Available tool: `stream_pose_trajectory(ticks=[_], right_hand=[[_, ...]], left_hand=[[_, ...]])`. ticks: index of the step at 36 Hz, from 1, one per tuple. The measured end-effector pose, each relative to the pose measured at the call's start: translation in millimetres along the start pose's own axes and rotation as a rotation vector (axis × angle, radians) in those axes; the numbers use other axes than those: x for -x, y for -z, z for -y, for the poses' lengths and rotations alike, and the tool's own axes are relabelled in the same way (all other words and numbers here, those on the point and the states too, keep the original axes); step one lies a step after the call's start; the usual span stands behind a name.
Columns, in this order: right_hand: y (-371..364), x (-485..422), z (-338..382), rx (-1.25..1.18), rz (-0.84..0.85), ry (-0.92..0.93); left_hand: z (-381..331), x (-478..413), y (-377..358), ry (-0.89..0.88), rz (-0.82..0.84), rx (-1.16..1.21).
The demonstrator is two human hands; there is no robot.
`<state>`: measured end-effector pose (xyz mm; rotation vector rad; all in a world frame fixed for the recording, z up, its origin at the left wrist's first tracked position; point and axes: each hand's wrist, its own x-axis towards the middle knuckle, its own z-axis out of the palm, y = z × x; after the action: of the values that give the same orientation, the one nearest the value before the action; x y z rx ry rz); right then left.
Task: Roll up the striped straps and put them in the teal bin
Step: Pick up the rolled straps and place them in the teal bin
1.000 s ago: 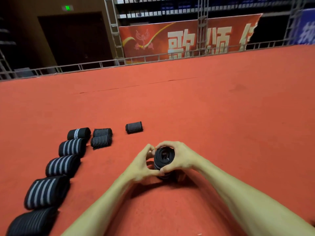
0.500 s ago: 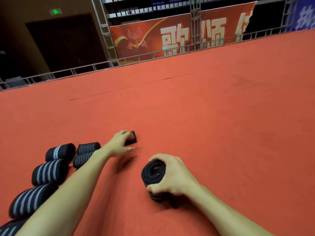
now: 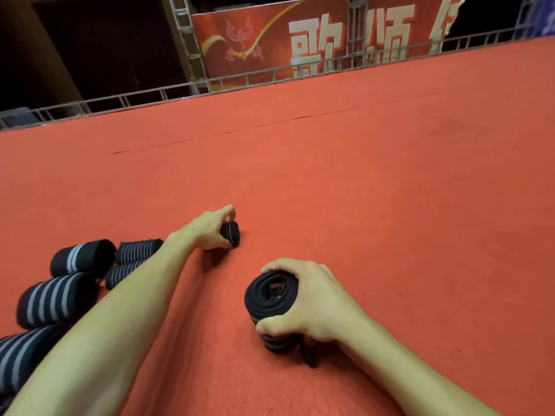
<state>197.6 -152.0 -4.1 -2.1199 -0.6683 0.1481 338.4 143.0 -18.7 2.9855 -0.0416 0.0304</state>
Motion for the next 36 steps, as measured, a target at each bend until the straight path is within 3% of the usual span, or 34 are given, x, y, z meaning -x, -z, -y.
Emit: stream_pose_trajectory(ticks=[8, 21, 31, 36], right_hand=[[-1, 5, 5, 0.003, -0.005, -0.036], [47, 57, 25, 0.075, -0.148, -0.070], [119, 214, 4, 0.133, -0.373, -0.222], [155, 302, -14, 0.119, -0.554, -0.325]], left_hand=[[-8, 21, 8, 0.000, 0.019, 0.076], [-113, 112, 47, -0.284, -0.100, 0.276], [-265, 217, 31, -0.418, -0.059, 0.608], [-361, 267, 13, -0.546, 0.043, 0.788]])
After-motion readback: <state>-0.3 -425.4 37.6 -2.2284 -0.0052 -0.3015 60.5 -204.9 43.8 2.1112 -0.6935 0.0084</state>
